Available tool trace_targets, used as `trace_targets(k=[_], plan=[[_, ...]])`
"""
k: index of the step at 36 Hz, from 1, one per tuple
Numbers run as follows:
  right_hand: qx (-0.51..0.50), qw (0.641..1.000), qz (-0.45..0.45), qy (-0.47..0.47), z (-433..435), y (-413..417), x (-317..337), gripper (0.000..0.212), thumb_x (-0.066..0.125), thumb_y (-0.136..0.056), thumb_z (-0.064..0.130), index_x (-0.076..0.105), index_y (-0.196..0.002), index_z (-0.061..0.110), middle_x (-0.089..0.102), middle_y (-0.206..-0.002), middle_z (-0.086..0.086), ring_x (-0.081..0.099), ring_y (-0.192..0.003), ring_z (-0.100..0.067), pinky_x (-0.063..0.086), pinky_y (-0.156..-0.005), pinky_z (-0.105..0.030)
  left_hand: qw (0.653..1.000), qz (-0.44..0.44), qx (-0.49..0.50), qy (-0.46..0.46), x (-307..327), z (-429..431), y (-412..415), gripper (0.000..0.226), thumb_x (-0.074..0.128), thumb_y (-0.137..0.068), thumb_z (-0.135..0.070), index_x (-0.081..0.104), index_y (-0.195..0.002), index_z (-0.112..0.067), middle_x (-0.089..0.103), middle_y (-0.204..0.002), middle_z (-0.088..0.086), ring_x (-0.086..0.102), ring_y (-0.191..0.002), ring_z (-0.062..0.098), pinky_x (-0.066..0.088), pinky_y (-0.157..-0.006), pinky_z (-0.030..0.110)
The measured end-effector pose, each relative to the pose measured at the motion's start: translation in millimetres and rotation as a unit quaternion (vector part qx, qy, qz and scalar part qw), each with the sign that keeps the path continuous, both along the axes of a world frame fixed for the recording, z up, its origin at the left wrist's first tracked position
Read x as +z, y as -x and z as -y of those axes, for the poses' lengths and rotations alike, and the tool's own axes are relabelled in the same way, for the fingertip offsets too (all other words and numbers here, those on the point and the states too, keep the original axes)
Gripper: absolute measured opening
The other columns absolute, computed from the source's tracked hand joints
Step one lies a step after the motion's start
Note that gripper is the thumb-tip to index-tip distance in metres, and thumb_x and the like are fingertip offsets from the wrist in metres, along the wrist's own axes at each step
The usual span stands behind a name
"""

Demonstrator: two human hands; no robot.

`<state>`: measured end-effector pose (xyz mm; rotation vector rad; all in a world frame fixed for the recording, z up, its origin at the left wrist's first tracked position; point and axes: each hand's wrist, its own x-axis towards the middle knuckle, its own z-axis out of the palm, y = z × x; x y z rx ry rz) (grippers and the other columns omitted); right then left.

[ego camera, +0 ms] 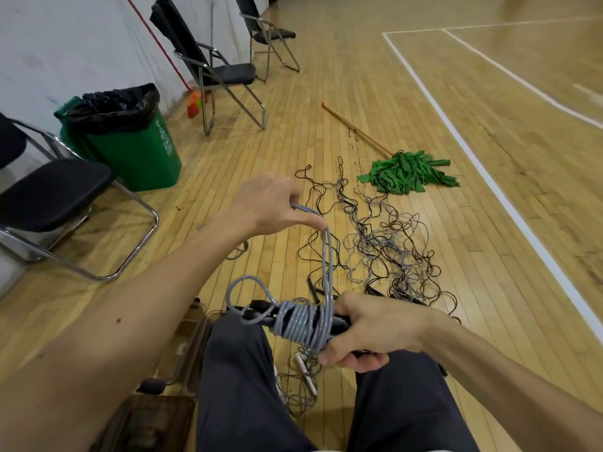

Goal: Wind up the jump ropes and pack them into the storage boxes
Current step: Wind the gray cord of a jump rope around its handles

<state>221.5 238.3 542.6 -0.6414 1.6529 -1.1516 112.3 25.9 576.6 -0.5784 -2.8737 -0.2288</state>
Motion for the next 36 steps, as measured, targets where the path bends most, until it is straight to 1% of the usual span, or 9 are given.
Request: trace_targets(k=[6, 10, 12, 14, 16, 22, 27, 32, 36], plan=[[-0.003, 0.997, 0.018, 0.068, 2, 0, 7, 0.019, 0.068, -0.091, 0.007, 0.060, -0.075, 0.013, 0.053, -0.059, -0.004, 0.041, -0.043, -0.017, 0.029, -0.038, -0.024, 0.994, 0.089, 0.051, -0.046, -24, 0, -8, 0.080, 0.053, -0.055, -0.092, 0.056, -0.063, -0.012, 0.047, -0.057, -0.002, 0.043, -0.055, 0.016, 0.034, -0.053, 0.030], [-0.053, 0.991, 0.017, 0.121, -7, 10, 15, 0.015, 0.068, -0.092, 0.006, 0.057, -0.084, 0.000, 0.051, -0.058, -0.002, 0.041, -0.042, -0.012, 0.031, -0.038, -0.021, 0.979, 0.150, 0.093, -0.099, -61, 10, -16, 0.062, 0.066, -0.076, -0.075, 0.058, -0.066, -0.015, 0.051, -0.056, -0.010, 0.050, -0.052, 0.001, 0.039, -0.053, 0.015], [-0.097, 0.982, 0.048, 0.156, -15, 19, 14, 0.023, 0.072, -0.086, 0.013, 0.055, -0.088, -0.003, 0.049, -0.060, -0.003, 0.041, -0.042, -0.010, 0.030, -0.037, -0.019, 0.973, 0.170, 0.105, -0.113, -79, 16, -19, 0.062, 0.051, -0.084, -0.078, 0.059, -0.070, -0.018, 0.059, -0.064, -0.007, 0.061, -0.062, 0.008, 0.048, -0.058, 0.025], [-0.132, 0.972, 0.074, 0.179, -22, 26, 13, 0.027, 0.075, -0.081, 0.017, 0.055, -0.086, 0.000, 0.049, -0.060, -0.001, 0.040, -0.041, -0.009, 0.029, -0.036, -0.018, 0.968, 0.187, 0.116, -0.120, -82, 12, -29, 0.076, 0.029, -0.080, -0.089, 0.049, -0.064, -0.017, 0.050, -0.057, -0.004, 0.049, -0.052, 0.018, 0.038, -0.052, 0.031], [-0.155, 0.962, 0.091, 0.203, -28, 33, 11, 0.028, 0.083, -0.076, 0.019, 0.057, -0.079, 0.008, 0.049, -0.057, 0.002, 0.040, -0.039, -0.007, 0.028, -0.035, -0.017, 0.968, 0.200, 0.125, -0.088, -82, 6, -44, 0.074, 0.018, -0.076, -0.090, 0.041, -0.061, -0.021, 0.039, -0.056, -0.005, 0.037, -0.051, 0.015, 0.030, -0.051, 0.027], [-0.243, 0.922, 0.154, 0.260, -39, 47, 6, 0.036, 0.091, -0.065, 0.021, 0.058, -0.075, 0.011, 0.049, -0.056, 0.002, 0.042, -0.037, -0.005, 0.034, -0.031, -0.014, 0.979, 0.165, 0.096, -0.077, -91, 4, -66, 0.072, 0.014, -0.080, -0.082, 0.045, -0.061, -0.020, 0.044, -0.058, -0.003, 0.042, -0.050, 0.013, 0.026, -0.048, 0.026], [-0.334, 0.905, 0.151, 0.215, -42, 52, -2, 0.010, 0.058, -0.083, 0.005, 0.049, -0.084, 0.007, 0.046, -0.055, 0.002, 0.037, -0.036, -0.004, 0.029, -0.030, -0.013, 0.984, 0.141, 0.087, -0.067, -82, 10, -75, 0.069, 0.021, -0.087, -0.079, 0.046, -0.061, -0.020, 0.046, -0.057, -0.004, 0.044, -0.050, 0.012, 0.027, -0.049, 0.025], [-0.368, 0.908, 0.146, 0.136, -50, 61, -21, 0.016, 0.065, -0.078, 0.007, 0.050, -0.086, 0.007, 0.045, -0.060, 0.001, 0.036, -0.040, -0.005, 0.026, -0.032, -0.014, 0.991, 0.105, 0.063, -0.051, -62, 8, -85, 0.052, 0.031, -0.093, -0.071, 0.045, -0.064, -0.029, 0.051, -0.059, -0.006, 0.048, -0.052, 0.011, 0.029, -0.050, 0.025], [-0.390, 0.902, 0.155, 0.106, -51, 66, -35, 0.020, 0.066, -0.077, 0.006, 0.051, -0.089, 0.007, 0.045, -0.062, 0.000, 0.035, -0.041, -0.006, 0.025, -0.032, -0.015, 0.996, 0.083, 0.038, -0.008, -50, 1, -92, 0.045, 0.042, -0.100, -0.058, 0.053, -0.077, -0.021, 0.049, -0.061, -0.008, 0.042, -0.052, 0.006, 0.030, -0.050, 0.024]])
